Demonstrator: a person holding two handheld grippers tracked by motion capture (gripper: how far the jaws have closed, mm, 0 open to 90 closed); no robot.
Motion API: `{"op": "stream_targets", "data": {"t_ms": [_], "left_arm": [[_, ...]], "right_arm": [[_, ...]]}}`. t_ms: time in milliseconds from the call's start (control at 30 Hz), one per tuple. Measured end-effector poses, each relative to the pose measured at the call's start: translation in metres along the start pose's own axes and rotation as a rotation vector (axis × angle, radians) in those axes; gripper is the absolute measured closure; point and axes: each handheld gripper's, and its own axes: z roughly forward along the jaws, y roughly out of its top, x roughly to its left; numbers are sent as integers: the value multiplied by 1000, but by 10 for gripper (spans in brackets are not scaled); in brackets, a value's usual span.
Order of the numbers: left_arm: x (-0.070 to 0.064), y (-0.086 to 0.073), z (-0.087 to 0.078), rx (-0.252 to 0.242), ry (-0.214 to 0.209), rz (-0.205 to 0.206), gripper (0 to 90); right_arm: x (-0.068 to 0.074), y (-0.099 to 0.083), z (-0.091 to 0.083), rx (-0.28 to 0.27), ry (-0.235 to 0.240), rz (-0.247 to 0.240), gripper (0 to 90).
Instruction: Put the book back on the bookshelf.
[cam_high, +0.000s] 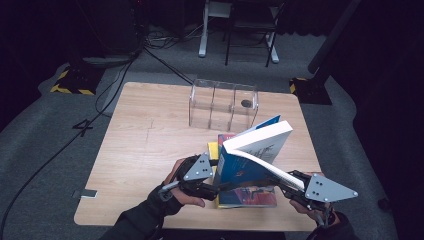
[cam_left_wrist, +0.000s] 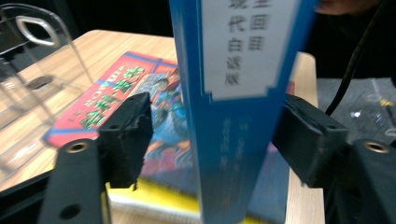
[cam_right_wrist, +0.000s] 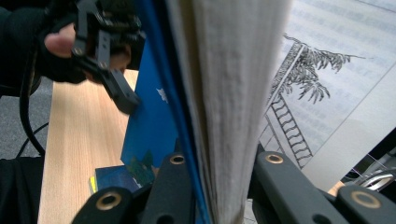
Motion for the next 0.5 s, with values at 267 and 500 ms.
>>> {"op": "stream_targets", "data": {"t_ms": [267,500], "left_arm": [[-1,8,15,-81,-23,26,494],[-2,12,17,-79,-28,54,551]], "right_arm": [[-7,0,-13,-16,-48,11,753],[-18,-2,-26,-47,-168,55,645]]}}
